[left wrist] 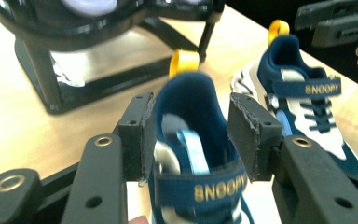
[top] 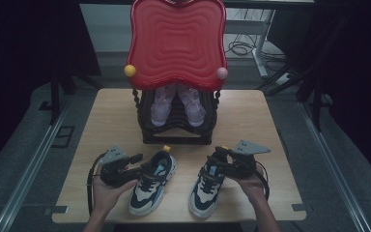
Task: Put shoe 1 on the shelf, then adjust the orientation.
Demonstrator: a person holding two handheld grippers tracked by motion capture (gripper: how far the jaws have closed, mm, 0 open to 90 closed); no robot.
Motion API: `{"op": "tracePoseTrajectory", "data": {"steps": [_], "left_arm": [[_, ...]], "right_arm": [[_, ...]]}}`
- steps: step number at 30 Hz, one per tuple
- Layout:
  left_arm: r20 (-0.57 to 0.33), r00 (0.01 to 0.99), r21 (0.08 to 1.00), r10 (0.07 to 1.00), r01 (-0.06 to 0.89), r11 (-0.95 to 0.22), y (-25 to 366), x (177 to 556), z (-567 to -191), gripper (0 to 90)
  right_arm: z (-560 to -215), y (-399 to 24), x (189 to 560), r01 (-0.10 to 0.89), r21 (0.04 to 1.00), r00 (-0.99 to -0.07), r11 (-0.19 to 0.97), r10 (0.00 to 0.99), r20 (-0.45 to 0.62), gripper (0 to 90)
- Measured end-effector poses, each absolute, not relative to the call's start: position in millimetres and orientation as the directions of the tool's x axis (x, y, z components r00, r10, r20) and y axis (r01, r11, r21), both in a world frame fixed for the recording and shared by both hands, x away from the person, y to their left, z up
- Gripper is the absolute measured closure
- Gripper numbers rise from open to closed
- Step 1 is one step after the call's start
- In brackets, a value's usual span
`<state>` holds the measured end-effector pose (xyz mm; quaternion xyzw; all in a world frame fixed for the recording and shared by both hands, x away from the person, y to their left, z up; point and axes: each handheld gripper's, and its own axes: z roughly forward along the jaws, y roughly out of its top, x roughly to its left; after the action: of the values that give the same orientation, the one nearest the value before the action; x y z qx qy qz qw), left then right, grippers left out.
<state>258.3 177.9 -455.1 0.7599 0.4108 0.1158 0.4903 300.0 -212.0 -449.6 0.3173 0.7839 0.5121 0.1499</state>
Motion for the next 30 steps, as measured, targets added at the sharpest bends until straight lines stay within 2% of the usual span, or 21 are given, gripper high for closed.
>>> {"op": "tracePoseTrajectory", "data": {"steps": [14,23,25,30], "left_arm": [[-0.258,0.579,0.826,0.773,0.547,-0.134,206.8,256.7,-459.6,54.4],[-0.273,0.598,0.831,0.753,0.541,-0.128,205.9,251.5,-455.6,56.0],[-0.273,0.613,0.833,0.741,0.536,-0.137,202.2,249.1,-455.0,57.4],[-0.270,0.673,0.819,0.689,0.537,-0.203,185.2,245.5,-457.8,67.6]], "right_arm": [[-453.8,-228.5,292.2,0.361,0.895,-0.730,0.264,0.677,0.095,47.2],[-452.3,-243.3,290.6,0.365,0.902,-0.696,0.232,0.711,0.098,47.2],[-452.5,-245.6,290.7,0.366,0.902,-0.692,0.228,0.714,0.100,47.2],[-455.5,-248.5,291.7,0.378,0.898,-0.686,0.225,0.720,0.109,47.3]]}}
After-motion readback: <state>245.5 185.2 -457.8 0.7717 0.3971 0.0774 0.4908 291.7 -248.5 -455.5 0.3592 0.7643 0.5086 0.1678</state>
